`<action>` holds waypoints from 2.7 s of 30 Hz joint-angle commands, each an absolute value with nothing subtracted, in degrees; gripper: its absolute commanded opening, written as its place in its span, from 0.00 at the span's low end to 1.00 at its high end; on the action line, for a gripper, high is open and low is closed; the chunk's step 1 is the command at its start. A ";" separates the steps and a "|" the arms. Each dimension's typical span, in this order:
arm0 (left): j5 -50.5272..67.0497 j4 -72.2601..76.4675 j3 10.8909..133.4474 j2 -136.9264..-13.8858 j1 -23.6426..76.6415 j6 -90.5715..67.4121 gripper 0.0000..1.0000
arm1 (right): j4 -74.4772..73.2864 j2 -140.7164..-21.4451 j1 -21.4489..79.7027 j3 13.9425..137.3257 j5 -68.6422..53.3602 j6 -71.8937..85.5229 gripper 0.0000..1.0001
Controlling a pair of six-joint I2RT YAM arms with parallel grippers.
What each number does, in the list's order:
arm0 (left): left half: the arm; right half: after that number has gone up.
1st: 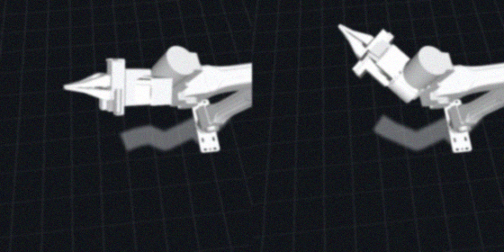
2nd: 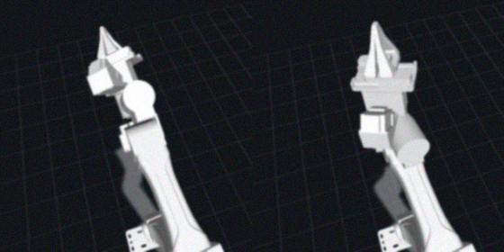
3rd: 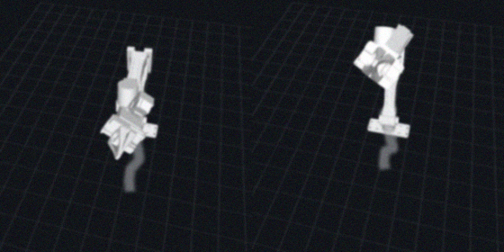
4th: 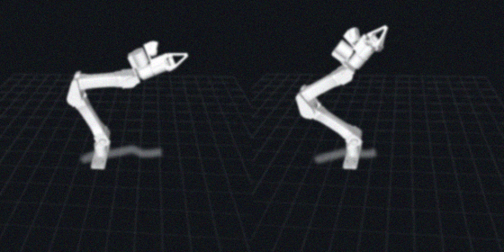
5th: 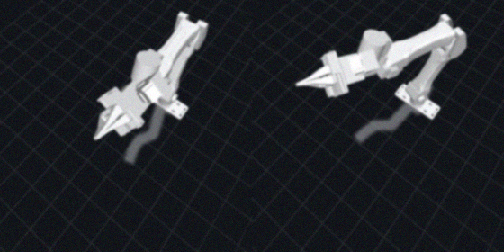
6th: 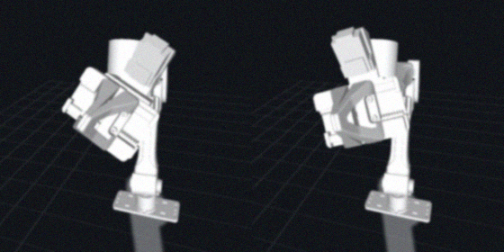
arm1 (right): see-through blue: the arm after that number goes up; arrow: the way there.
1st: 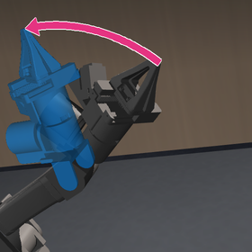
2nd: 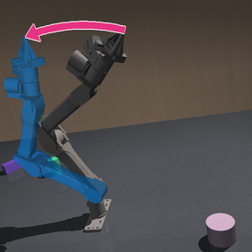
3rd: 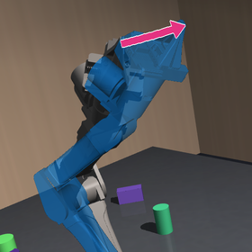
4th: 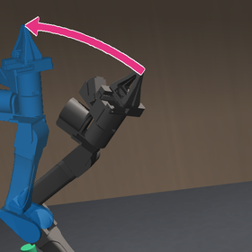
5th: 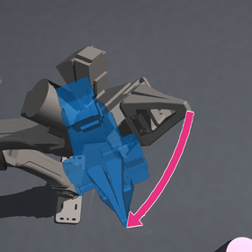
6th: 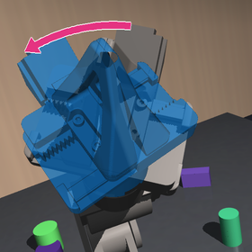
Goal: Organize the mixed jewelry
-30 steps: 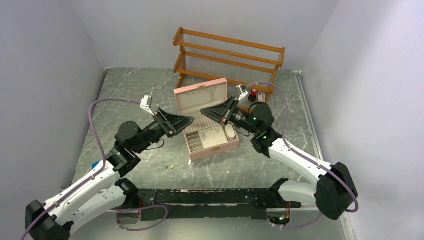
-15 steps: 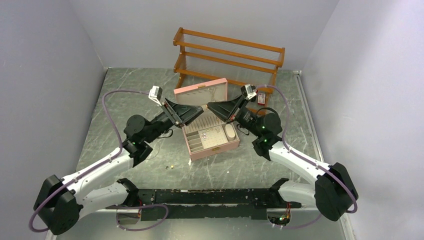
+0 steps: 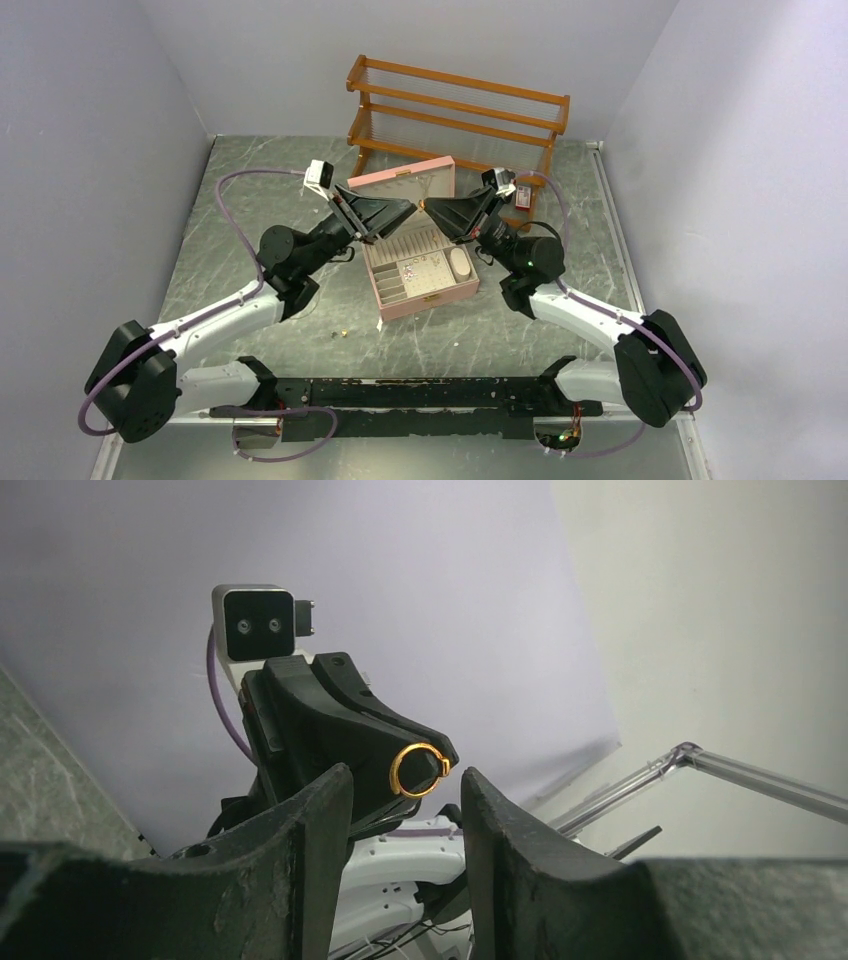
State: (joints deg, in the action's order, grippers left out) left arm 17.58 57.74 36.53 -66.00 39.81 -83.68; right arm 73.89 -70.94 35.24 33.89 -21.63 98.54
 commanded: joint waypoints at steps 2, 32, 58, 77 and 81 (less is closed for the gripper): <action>18.73 63.77 38.72 -67.07 41.44 -84.24 0.50 | 80.58 -72.19 34.77 34.20 -21.68 100.71 0.00; 18.54 68.71 39.65 -69.37 43.83 -84.20 0.25 | 86.60 -73.90 34.76 32.98 -21.96 102.94 0.00; 6.29 29.74 43.07 -57.49 43.62 -64.09 0.05 | 55.72 -58.86 31.34 29.91 -24.58 87.37 0.67; 6.42 19.49 46.49 -59.81 43.62 -59.57 0.05 | 10.09 -59.50 31.38 50.67 -21.65 51.92 0.66; 6.40 19.77 46.66 -60.26 43.67 -59.63 0.05 | 11.76 -59.46 31.38 49.68 -23.58 52.44 0.55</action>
State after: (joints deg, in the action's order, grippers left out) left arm 7.49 19.64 44.60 -59.72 43.35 -60.82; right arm 10.72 -60.25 31.70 50.87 -21.39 53.69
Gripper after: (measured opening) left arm 0.059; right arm 0.611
